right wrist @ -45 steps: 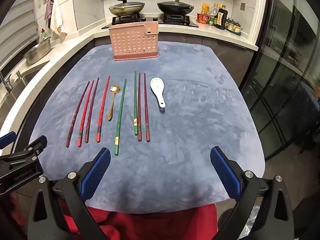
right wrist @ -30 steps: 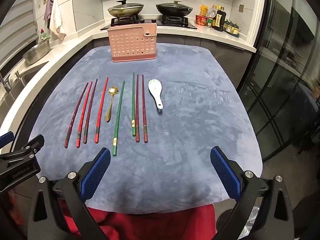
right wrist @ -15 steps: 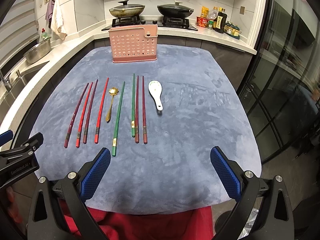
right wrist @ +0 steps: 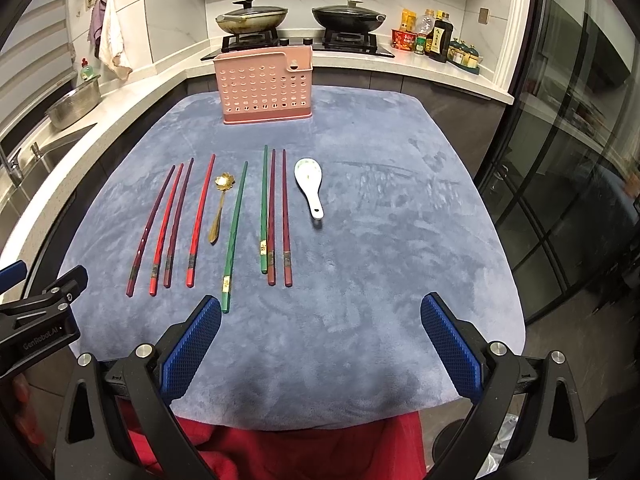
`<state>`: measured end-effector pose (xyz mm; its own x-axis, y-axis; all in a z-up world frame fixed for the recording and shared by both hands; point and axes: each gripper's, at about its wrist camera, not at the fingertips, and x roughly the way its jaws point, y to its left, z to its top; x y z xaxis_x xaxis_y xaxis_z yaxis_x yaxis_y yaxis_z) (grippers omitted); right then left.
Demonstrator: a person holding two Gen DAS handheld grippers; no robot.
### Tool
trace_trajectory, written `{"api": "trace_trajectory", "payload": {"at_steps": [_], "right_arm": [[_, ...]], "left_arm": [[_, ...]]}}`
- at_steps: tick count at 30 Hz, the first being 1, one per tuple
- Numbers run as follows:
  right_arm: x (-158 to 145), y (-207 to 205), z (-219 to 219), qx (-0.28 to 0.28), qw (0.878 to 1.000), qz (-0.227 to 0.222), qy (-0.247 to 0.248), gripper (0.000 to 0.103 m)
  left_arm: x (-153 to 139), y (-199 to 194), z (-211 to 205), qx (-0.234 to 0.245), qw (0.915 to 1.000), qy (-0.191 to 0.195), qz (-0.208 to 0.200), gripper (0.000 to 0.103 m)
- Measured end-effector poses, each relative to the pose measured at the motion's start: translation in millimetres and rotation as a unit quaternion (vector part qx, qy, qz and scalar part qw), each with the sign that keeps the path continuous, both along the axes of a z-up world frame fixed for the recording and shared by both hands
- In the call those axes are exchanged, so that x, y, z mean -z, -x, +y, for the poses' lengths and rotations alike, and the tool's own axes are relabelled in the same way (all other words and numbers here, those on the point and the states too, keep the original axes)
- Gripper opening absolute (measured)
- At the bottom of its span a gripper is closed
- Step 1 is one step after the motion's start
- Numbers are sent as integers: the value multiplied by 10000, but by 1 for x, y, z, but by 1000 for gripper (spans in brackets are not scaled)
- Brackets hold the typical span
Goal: Organize utensils
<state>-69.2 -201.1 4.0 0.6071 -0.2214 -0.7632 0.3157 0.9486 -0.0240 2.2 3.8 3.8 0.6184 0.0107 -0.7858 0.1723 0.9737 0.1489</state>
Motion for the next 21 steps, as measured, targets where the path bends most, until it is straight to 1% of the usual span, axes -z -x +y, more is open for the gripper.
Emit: {"api": "trace_trajectory", "payload": {"at_steps": [21], "right_arm": [[0, -3, 5, -50, 10000, 24, 13, 96]], "left_arm": [[4, -3, 1, -44, 10000, -19, 52, 96]]}}
